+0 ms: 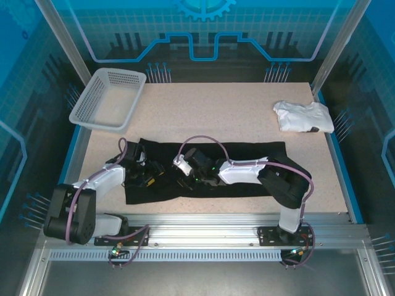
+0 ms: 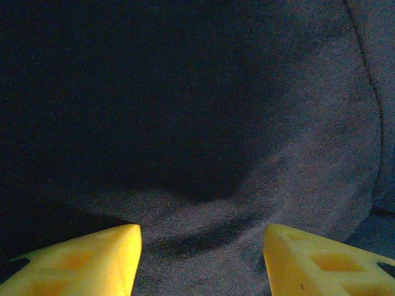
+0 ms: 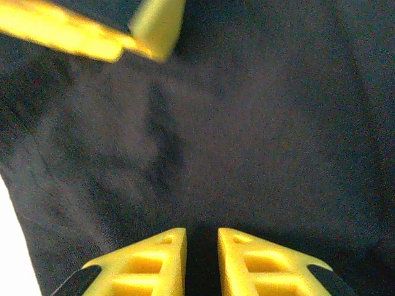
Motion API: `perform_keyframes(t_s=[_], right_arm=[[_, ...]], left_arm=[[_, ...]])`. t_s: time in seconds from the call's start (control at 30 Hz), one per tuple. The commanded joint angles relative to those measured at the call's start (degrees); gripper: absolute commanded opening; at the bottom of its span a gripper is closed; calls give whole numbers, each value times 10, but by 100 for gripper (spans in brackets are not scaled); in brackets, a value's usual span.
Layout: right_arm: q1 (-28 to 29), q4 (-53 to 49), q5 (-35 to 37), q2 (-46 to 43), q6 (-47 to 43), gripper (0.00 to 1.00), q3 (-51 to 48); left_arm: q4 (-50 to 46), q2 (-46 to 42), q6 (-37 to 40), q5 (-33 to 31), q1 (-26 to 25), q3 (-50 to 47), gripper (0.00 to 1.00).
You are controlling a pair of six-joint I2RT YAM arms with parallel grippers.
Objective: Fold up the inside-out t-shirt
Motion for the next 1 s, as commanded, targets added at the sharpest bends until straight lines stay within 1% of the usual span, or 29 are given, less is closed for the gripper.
perform_keyframes(t_s=[0.0, 0.1, 0.13, 0.2, 0.27, 0.3, 0.37, 0.47, 0.5, 0.53, 0.63, 0.77, 0.87, 0.93, 0.97], right_arm=[[-2, -46, -4, 14, 25, 20, -7], [-1, -62, 9, -2, 9, 23, -19], [-1, -64, 13, -12, 2, 26, -22], [-1, -63, 17, -34, -12, 35, -26], [-1, -49, 9, -56, -20, 44, -28], [-2, -41, 4, -64, -20, 46, -31], [-3, -10, -4, -90, -10, 55, -43], [-11, 15, -9, -112, 6, 70, -55], [-15, 16, -9, -115, 8, 73, -56], [-19, 16, -10, -117, 9, 75, -56], [-32, 15, -17, -128, 6, 78, -63], [-49, 14, -23, -147, 3, 79, -71], [-62, 19, -23, -161, 10, 79, -98], [-70, 23, -22, -171, 16, 79, -106], [-73, 25, -21, -175, 18, 79, -110]], left_arm=[[0, -18, -15, -51, 3, -33, 58], [-16, -60, 0, -82, 5, -16, 61], [-29, -78, 11, -103, 6, -5, 63], [-49, -107, 25, -154, 11, 12, 70], [-47, -131, 34, -196, 24, 19, 76], [-44, -139, 35, -213, 31, 20, 79], [-29, -137, 45, -248, 47, 23, 86], [-15, -97, 65, -293, 65, 38, 99], [-12, -77, 75, -299, 71, 48, 99], [-8, -57, 82, -301, 74, 55, 99], [11, 9, 100, -280, 79, 77, 99], [10, 79, 99, -224, 82, 98, 99], [20, 111, 90, -161, 81, 90, 98], [28, 115, 90, -122, 76, 80, 99], [16, 109, 93, -127, 69, 79, 99]])
